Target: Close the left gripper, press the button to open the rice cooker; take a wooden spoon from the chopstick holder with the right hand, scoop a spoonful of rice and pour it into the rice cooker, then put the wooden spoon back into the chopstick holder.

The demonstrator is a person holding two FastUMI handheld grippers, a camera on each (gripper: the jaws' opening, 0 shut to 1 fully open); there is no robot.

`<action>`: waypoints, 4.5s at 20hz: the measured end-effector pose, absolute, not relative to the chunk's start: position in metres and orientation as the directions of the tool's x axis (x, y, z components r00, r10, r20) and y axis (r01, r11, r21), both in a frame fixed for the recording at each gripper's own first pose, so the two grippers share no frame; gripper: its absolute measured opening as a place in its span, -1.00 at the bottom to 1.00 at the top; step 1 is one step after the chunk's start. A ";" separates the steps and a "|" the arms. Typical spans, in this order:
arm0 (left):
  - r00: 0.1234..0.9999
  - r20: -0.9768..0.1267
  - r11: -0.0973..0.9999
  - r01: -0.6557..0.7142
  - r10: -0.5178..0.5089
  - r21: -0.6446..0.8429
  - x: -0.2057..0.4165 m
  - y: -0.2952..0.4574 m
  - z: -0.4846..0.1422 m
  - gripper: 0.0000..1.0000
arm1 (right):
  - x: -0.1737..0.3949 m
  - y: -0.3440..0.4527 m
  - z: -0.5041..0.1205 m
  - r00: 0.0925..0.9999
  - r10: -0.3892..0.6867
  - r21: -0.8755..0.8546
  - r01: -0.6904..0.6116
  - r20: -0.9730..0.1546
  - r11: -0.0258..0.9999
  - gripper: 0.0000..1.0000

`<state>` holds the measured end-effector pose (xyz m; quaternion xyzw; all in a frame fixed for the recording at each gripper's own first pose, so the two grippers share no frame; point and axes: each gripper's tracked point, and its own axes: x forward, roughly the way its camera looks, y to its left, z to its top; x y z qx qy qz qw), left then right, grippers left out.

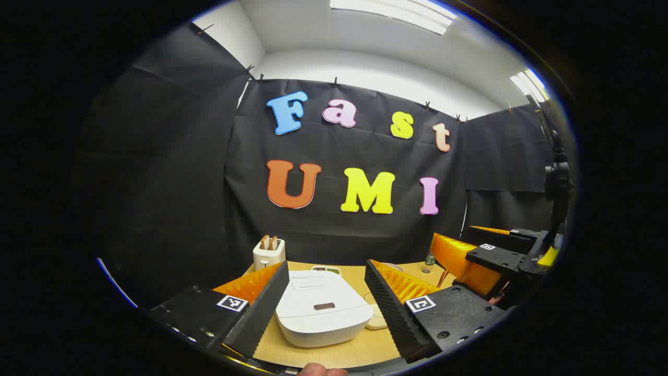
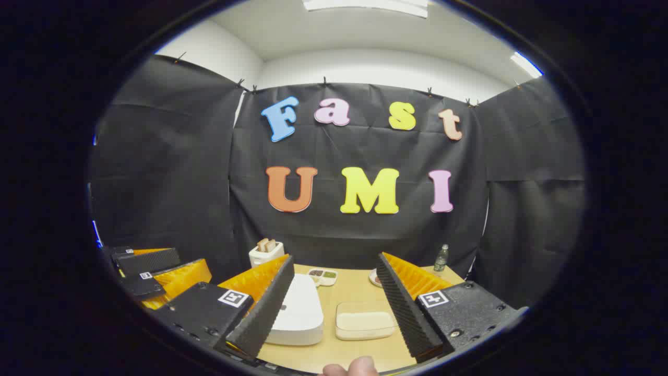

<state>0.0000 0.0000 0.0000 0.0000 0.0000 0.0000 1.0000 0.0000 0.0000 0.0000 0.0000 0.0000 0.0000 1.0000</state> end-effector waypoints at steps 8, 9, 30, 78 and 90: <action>1.000 -0.015 1.000 0.009 -0.009 0.001 0.000 0.002 -0.003 0.89 | 0.001 -0.007 -0.003 1.000 -0.016 0.022 0.016 -0.005 1.000 1.00; 1.000 -0.018 1.000 0.009 -0.009 -0.001 0.000 0.001 -0.002 0.89 | 0.002 -0.009 -0.004 1.000 -0.019 0.021 0.019 -0.006 1.000 1.00; 0.992 -0.073 0.995 -0.098 0.098 0.010 0.001 0.015 -0.015 0.89 | 0.017 -0.050 -0.016 0.996 -0.083 0.071 0.084 -0.020 0.994 1.00; 0.699 -0.670 0.945 -0.326 0.251 0.014 0.137 0.014 -0.194 -1.00 | 0.177 -0.250 -0.101 0.994 0.066 0.058 -0.061 -0.085 0.996 1.00; 0.920 -0.219 0.945 -0.324 0.324 0.038 0.199 0.016 -0.046 0.06 | 0.149 -0.305 -0.077 0.997 -0.036 0.060 0.040 -0.069 0.997 1.00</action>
